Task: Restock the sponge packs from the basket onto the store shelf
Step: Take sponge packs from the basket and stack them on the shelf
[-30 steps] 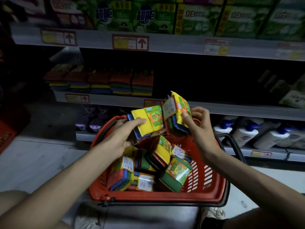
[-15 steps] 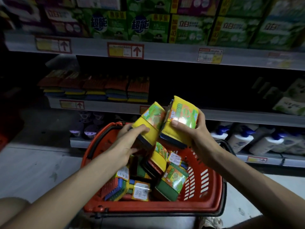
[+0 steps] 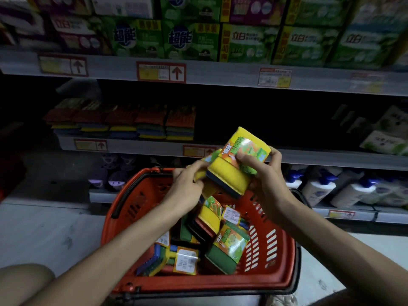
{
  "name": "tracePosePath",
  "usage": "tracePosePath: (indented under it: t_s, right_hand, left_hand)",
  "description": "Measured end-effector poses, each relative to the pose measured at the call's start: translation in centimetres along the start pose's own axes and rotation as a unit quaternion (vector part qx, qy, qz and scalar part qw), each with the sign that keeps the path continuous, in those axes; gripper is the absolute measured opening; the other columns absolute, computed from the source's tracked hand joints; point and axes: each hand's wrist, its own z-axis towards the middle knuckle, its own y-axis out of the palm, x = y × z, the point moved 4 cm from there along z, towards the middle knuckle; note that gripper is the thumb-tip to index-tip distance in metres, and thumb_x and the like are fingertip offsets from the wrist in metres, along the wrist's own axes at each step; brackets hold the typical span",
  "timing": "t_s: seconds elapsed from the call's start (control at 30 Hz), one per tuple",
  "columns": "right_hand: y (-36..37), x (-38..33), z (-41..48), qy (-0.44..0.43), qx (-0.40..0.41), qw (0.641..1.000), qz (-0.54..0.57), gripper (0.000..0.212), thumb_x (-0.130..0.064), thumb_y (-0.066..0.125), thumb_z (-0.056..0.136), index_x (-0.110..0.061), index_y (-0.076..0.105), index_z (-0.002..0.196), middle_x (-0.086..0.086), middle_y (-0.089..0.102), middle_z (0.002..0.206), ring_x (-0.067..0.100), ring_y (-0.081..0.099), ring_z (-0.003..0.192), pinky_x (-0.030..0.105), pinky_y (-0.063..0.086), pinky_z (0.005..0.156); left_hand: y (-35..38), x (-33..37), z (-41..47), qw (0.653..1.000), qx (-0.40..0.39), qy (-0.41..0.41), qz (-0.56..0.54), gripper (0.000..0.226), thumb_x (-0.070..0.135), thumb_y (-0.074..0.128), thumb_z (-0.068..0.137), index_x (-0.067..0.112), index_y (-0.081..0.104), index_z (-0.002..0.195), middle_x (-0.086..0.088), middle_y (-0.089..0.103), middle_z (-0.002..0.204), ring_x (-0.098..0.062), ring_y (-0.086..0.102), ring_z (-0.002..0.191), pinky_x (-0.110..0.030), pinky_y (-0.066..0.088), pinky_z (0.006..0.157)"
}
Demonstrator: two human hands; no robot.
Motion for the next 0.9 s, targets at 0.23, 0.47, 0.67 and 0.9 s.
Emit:
tracePosePath:
  t_s: [0.23,0.47,0.67,0.9]
  right_hand:
    - [-0.1,-0.2,0.2,-0.016,0.002,1.000,0.012,0.090,-0.033,0.085,0.068,-0.030,0.032,0.141,0.009,0.065,0.127,0.024,0.076,0.100,0.039,0.062,0.076]
    - [0.6,0.7,-0.1,0.013,-0.026,0.997,0.067,0.092,-0.020,0.086,0.066,-0.031,0.034,0.141,0.012,0.065,0.127,0.028,0.077,0.098,0.044,0.063,0.072]
    - [0.3,1.5,0.4,0.067,-0.011,0.995,0.076,0.090,-0.036,0.096,0.064,-0.013,0.053,0.140,0.014,0.073,0.122,0.034,0.074,0.106,0.055,0.061,0.086]
    - [0.4,0.5,0.6,0.050,0.006,0.996,0.076,0.078,-0.033,0.091,0.068,-0.007,0.058,0.134,0.014,0.076,0.117,0.032,0.076,0.102,0.046,0.062,0.080]
  left_hand:
    - [0.5,0.7,-0.8,0.970,-0.034,-0.107,-0.215,0.039,0.054,0.040,0.102,0.027,0.068,0.098,-0.001,0.073,0.094,-0.026,0.069,0.095,-0.054,0.056,0.093]
    - [1.3,1.0,-1.4,0.961,-0.139,-0.094,-0.220,0.063,0.072,0.079,0.065,0.031,0.076,0.113,0.000,0.079,0.107,-0.022,0.075,0.102,-0.052,0.053,0.102]
    - [1.6,0.7,-1.5,0.974,-0.147,-0.052,-0.165,0.047,0.068,0.071,0.078,0.035,0.077,0.111,0.004,0.080,0.103,-0.018,0.074,0.102,-0.050,0.051,0.105]
    - [2.1,0.8,-1.5,0.974,-0.129,-0.068,-0.174,0.052,0.066,0.071,0.075,0.027,0.077,0.110,-0.003,0.080,0.099,-0.028,0.076,0.095,-0.055,0.058,0.093]
